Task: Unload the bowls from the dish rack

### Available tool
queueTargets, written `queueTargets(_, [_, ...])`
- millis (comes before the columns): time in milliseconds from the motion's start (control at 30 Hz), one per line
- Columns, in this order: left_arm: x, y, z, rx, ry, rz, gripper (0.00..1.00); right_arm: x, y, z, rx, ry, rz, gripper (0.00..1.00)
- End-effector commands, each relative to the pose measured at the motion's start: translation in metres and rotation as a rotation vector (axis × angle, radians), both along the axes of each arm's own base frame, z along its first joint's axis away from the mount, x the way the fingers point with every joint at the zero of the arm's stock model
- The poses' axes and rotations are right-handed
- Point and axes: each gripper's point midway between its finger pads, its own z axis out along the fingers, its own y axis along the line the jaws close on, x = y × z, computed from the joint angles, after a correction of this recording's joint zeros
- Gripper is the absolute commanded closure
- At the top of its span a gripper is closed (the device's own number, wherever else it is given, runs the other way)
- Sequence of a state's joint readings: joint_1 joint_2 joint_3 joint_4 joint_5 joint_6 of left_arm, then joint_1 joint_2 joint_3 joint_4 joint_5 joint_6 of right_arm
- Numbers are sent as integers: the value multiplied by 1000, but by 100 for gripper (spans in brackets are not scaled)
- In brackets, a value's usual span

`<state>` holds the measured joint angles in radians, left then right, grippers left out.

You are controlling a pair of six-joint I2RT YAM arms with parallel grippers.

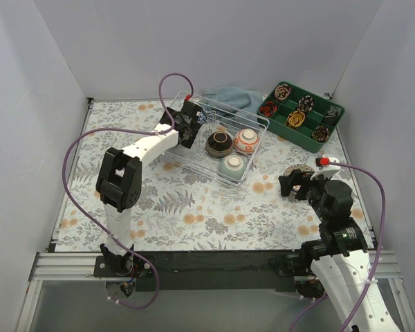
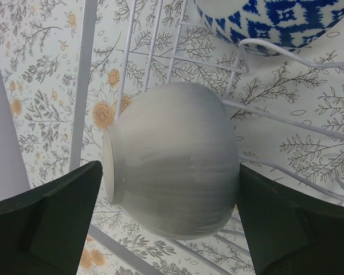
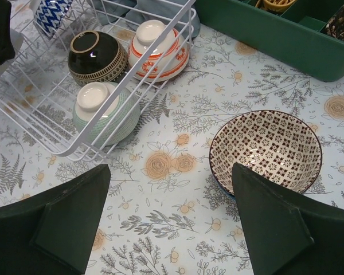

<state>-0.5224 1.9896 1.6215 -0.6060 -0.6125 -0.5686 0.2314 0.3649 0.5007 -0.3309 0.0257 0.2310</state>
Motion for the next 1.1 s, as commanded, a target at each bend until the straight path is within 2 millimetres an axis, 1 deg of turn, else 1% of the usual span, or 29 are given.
queueTargets(0, [5, -3, 10, -22, -7, -8, 9, 6, 4, 9, -2, -44, 17, 6])
queueTargets(67, [3, -3, 9, -25, 1, -8, 14, 6, 4, 8, -4, -42, 20, 6])
queueTargets(100, [3, -2, 10, -25, -1, -7, 20, 5, 5, 9, -3, -44, 22, 6])
queueTargets(200, [2, -2, 15, -34, -9, -7, 28, 5, 5, 9, -2, -43, 26, 7])
queueTargets(233, [2, -2, 16, -42, -11, -2, 33, 5, 6, 10, -2, -43, 28, 7])
queueTargets(300, [0, -2, 24, -52, -20, 2, 39, 5, 6, 10, 0, -44, 30, 7])
queueTargets(333, [0, -2, 26, -59, -23, 9, 45, 5, 6, 11, 0, -44, 29, 7])
queueTargets(367, [-1, -2, 30, -64, -28, 10, 48, 5, 6, 12, 2, -46, 29, 7])
queueTargets(400, [-1, -2, 38, -73, -44, 14, 51, 6, 6, 13, 2, -46, 29, 7])
queueTargets(433, [-1, -1, 42, -78, -52, 17, 54, 5, 6, 13, 2, -46, 30, 7])
queueTargets(467, [-2, -1, 48, -88, -65, 24, 59, 6, 6, 14, 3, -48, 29, 7])
queueTargets(500, [-3, -1, 56, -101, -83, 27, 61, 4, 12, 14, 10, -45, 61, 7])
queueTargets(567, [-4, -1, 65, -124, -103, 38, 66, 4, 14, 16, 16, -41, 69, 7])
queueTargets(667, [-7, 1, 79, -156, -145, 43, 70, 4, 19, 18, 28, -36, 99, 7])
queueTargets(733, [-12, 3, 85, -170, -164, 47, 73, 2, 26, 24, 40, -46, 133, 8])
queueTargets(833, [-13, 6, 93, -191, -210, 64, 77, 1, 37, 29, 64, -45, 192, 8])
queueTargets(933, [-17, 10, 105, -226, -257, 88, 81, 0, 48, 31, 90, -38, 254, 9])
queueTargets(967, [-20, 11, 113, -243, -279, 93, 82, 1, 51, 29, 97, -24, 267, 9])
queueTargets(1033, [-23, 12, 123, -285, -312, 107, 85, 1, 59, 33, 118, -26, 307, 9])
queueTargets(1067, [-25, 12, 125, -305, -325, 112, 87, 3, 62, 30, 124, -10, 317, 10])
